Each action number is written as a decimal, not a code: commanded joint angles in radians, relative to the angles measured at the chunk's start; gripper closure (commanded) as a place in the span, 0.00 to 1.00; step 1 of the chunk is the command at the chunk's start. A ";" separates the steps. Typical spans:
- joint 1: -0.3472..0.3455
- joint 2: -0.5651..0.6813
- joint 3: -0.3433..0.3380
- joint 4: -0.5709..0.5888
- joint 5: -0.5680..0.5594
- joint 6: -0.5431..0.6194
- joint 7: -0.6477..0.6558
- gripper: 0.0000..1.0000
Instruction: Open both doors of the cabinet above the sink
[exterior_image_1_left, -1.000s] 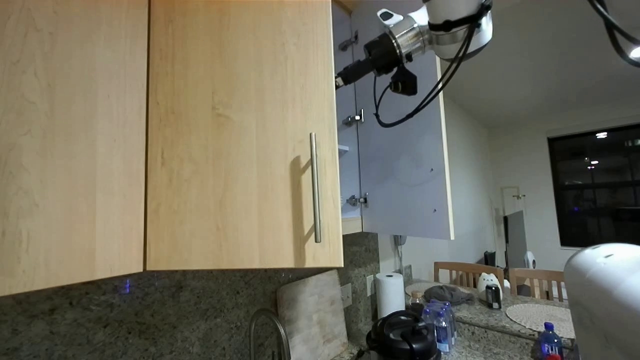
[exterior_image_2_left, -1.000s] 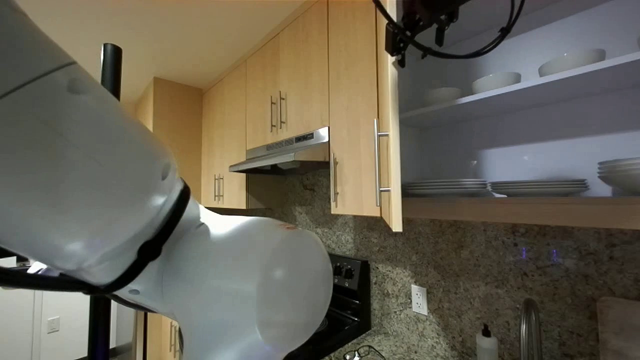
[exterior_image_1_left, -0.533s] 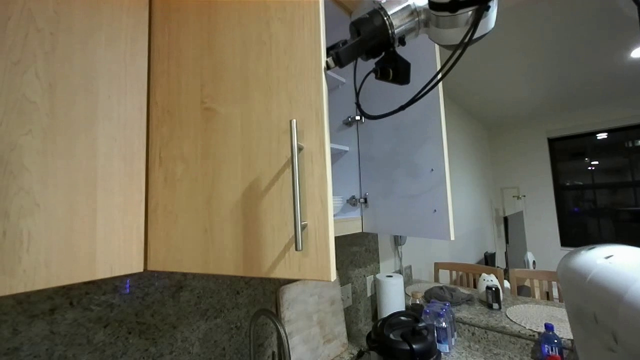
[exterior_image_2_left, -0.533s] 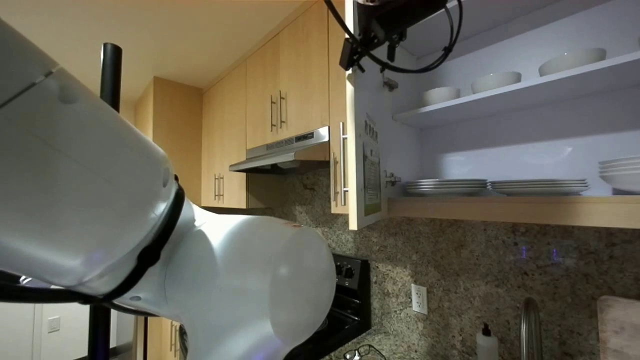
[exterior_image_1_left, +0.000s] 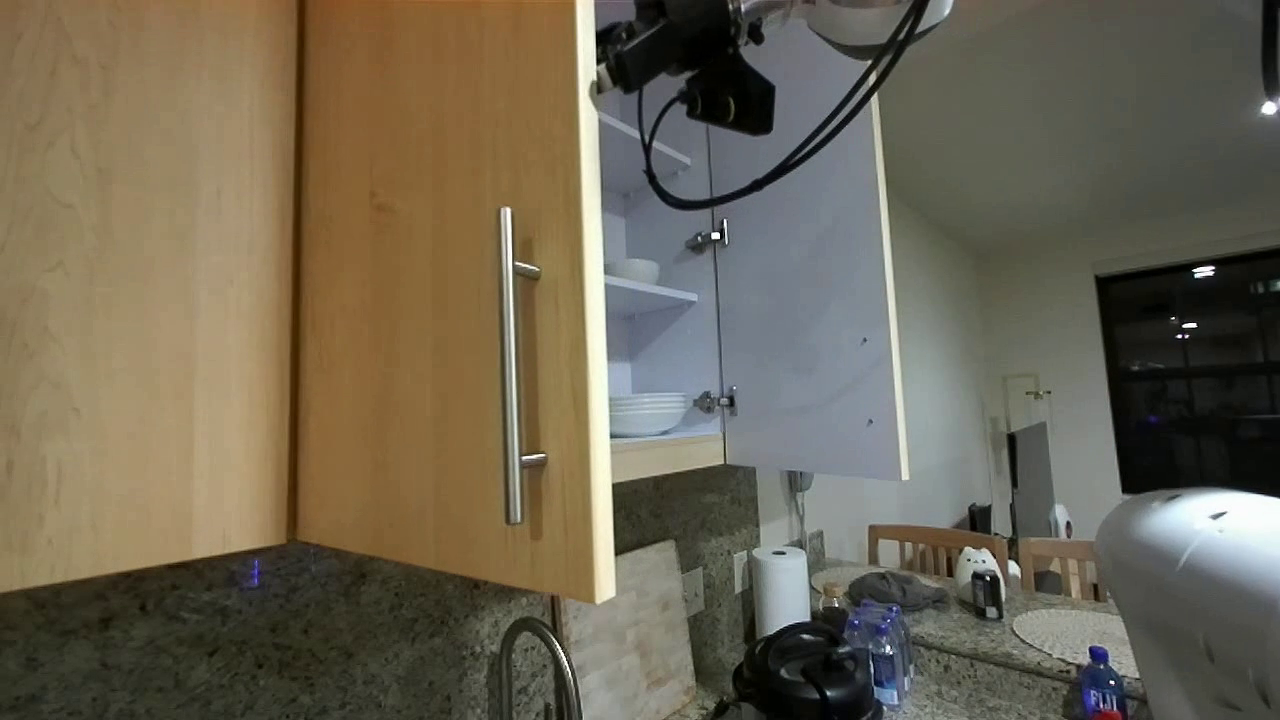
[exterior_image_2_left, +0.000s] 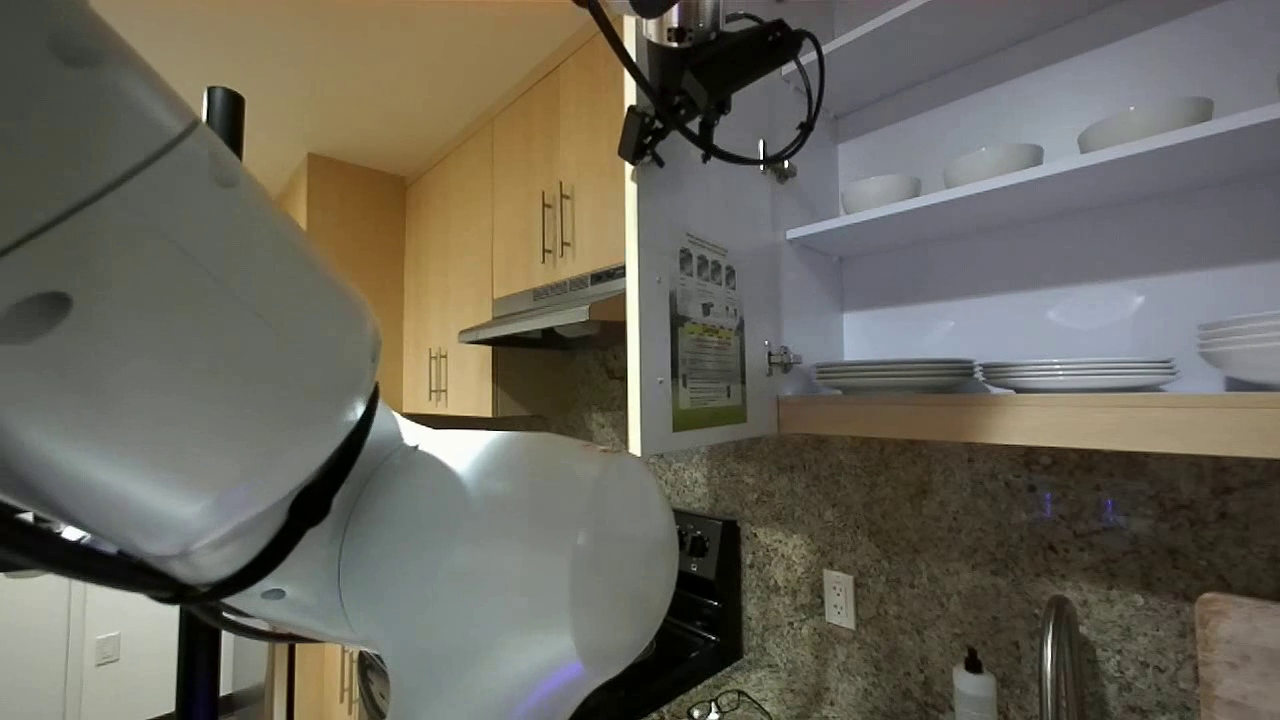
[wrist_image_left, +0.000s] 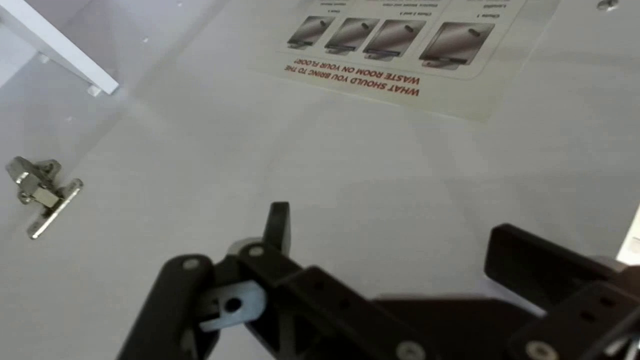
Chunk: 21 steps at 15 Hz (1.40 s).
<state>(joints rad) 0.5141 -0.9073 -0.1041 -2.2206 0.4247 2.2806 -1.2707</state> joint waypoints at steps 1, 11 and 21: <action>0.056 0.084 -0.008 0.058 0.000 -0.019 -0.086 0.00; 0.107 0.187 -0.019 0.141 0.027 -0.120 -0.249 0.00; -0.132 0.196 -0.163 0.163 0.040 -0.339 -0.156 0.00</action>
<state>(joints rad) 0.4489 -0.7362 -0.2200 -2.0877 0.4334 2.0500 -1.4540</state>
